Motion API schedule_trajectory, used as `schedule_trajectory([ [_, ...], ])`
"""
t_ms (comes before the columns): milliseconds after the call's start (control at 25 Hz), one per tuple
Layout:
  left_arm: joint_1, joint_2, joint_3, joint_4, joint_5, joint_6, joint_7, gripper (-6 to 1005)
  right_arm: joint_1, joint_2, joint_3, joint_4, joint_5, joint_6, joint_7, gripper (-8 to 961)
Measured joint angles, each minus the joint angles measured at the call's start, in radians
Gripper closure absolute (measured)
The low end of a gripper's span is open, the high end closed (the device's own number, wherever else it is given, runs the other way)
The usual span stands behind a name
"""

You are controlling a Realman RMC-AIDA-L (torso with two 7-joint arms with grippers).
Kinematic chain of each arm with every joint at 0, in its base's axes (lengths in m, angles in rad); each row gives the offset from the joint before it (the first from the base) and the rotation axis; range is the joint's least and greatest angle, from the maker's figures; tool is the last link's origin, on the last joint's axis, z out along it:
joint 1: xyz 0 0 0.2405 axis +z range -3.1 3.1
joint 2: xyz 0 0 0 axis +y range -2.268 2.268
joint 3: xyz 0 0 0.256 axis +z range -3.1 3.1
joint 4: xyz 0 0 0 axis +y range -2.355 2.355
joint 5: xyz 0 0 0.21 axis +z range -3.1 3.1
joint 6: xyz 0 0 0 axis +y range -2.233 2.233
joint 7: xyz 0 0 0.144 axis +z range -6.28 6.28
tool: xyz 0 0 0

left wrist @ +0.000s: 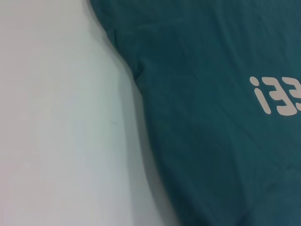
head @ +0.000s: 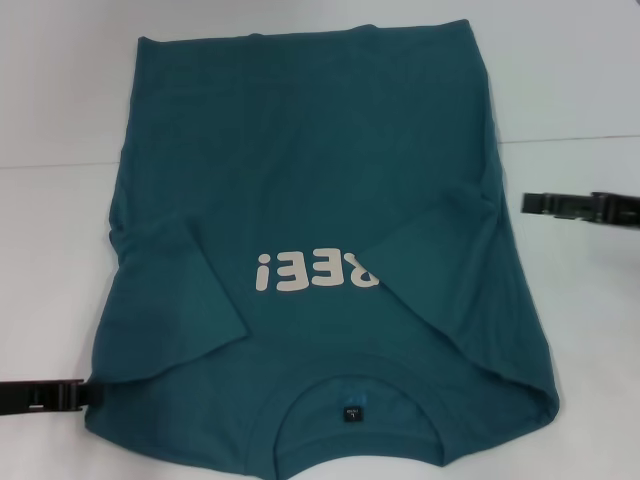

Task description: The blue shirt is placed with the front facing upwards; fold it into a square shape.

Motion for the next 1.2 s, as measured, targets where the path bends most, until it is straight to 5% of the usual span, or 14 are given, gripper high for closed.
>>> schedule_trajectory([
  [240,-0.004,0.000,0.000,0.006,-0.001,0.007,-0.001,1000,0.026,-0.111,0.017,-0.003,-0.122,-0.144,0.161,89],
  [360,-0.006,-0.002,0.005,0.017,-0.001,0.009,-0.002,1000,0.064,-0.135,0.047,-0.030,-0.247,-0.239,0.227,89],
  [640,-0.007,-0.003,0.028,0.040,-0.001,0.020,-0.022,1000,0.152,-0.112,0.056,-0.011,-0.558,-0.344,0.281,58],
  [1200,-0.019,0.000,0.052,0.045,-0.001,0.012,-0.023,1001,0.152,-0.065,0.059,0.076,-0.591,-0.350,0.348,64],
])
